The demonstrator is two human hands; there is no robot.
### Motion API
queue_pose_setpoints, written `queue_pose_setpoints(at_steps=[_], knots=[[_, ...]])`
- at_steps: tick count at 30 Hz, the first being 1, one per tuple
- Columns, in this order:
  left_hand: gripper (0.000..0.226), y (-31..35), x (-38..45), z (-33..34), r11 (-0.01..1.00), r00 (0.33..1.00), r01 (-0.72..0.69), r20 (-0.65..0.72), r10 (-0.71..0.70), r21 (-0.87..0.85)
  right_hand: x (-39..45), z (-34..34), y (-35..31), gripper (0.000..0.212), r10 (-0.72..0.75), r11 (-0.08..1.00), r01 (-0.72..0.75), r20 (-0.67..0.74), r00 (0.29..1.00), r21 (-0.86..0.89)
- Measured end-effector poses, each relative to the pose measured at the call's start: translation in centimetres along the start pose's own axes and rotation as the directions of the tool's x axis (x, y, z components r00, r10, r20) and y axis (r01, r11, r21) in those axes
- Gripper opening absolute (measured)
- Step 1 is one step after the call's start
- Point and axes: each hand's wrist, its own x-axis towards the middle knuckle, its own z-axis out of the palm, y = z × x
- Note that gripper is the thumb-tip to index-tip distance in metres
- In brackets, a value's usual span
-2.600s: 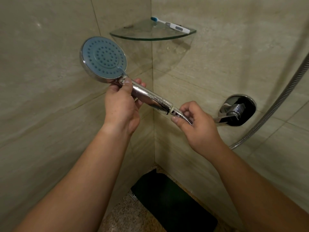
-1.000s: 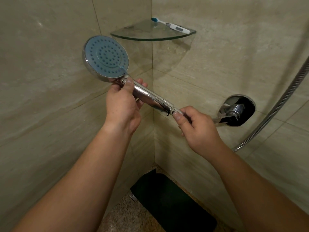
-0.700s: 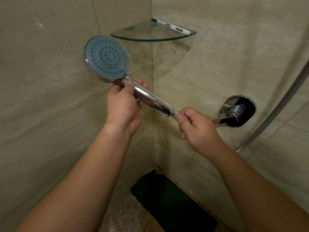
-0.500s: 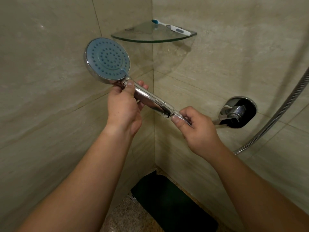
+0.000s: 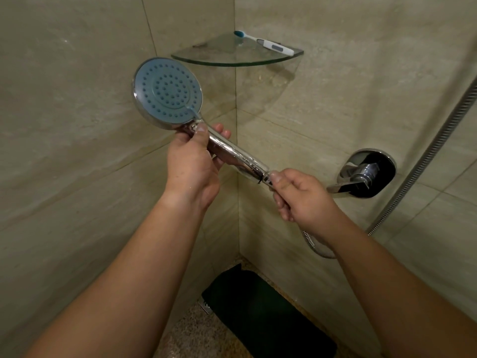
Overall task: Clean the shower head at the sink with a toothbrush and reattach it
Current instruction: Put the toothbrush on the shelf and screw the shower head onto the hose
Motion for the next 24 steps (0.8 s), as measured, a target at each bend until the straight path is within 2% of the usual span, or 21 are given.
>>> queue_pose_setpoints(at_steps=[1,3,4,5,6,8,9,10,11,13,15,17,19,22,24], knots=[[0.023,-0.02,-0.05,0.08,1.0,1.0,0.0,0.0,0.0,-0.003,-0.08,-0.12,0.03,0.029,-0.078,0.987,0.075,-0.012,0.997,-0.141],[0.019,-0.17,-0.01,0.24,1.0,1.0,0.002,-0.002,-0.002,-0.004,-0.23,-0.27,0.06,0.024,-0.265,0.86,0.209,-0.058,0.962,-0.466],[0.017,-0.16,-0.04,0.26,1.0,1.0,0.004,-0.003,-0.004,-0.002,-0.23,-0.08,0.06,0.025,-0.315,0.82,0.231,-0.076,0.946,-0.523],[0.017,-0.14,-0.03,0.29,1.0,1.0,0.001,0.0,-0.001,0.0,-0.13,0.16,0.23,0.028,-0.307,0.828,0.224,-0.082,0.948,-0.513],[0.019,-0.16,0.04,0.33,1.0,1.0,-0.006,0.006,0.006,0.008,0.07,0.36,0.37,0.033,-0.235,0.89,0.181,-0.081,0.968,-0.419],[0.024,-0.17,0.1,0.31,0.999,1.0,-0.022,0.019,0.021,0.035,0.31,0.69,0.21,0.041,-0.01,0.999,0.009,-0.026,1.0,-0.031],[0.025,-0.17,0.05,0.35,0.999,0.999,-0.024,0.026,0.023,0.043,0.44,0.65,0.15,0.041,0.074,0.99,-0.075,0.018,0.997,0.12],[0.026,-0.15,0.0,0.37,0.999,0.999,-0.023,0.029,0.021,0.048,0.5,0.55,0.1,0.04,0.108,0.977,-0.115,0.049,0.993,0.18],[0.026,-0.15,-0.02,0.37,0.999,0.999,-0.021,0.028,0.019,0.047,0.47,0.43,0.13,0.038,0.095,0.985,-0.102,0.054,0.994,0.139],[0.027,-0.14,0.03,0.39,0.999,1.0,-0.016,0.023,0.016,0.031,0.32,0.16,0.27,0.032,-0.029,0.993,0.03,0.007,1.0,-0.11],[0.028,-0.16,0.1,0.37,1.0,1.0,-0.011,0.014,0.011,0.016,0.01,-0.08,0.33,0.025,-0.147,0.939,0.127,-0.04,0.988,-0.319],[0.027,-0.25,0.16,0.32,1.0,1.0,-0.007,0.011,0.007,0.012,-0.11,-0.06,0.36,0.025,-0.185,0.914,0.15,-0.058,0.981,-0.378],[0.024,-0.37,0.1,0.25,1.0,1.0,-0.003,0.016,0.003,0.022,-0.06,0.09,0.52,0.03,-0.131,0.944,0.108,-0.053,0.99,-0.31],[0.019,-0.54,0.06,0.31,1.0,0.999,0.0,0.032,-0.001,0.03,0.33,0.15,0.83,0.036,-0.004,0.999,0.003,-0.028,1.0,-0.054],[0.018,-0.72,0.07,0.32,1.0,0.999,0.004,0.034,-0.005,0.029,0.3,0.07,0.75,0.037,0.051,0.998,-0.051,-0.003,0.999,0.047]])
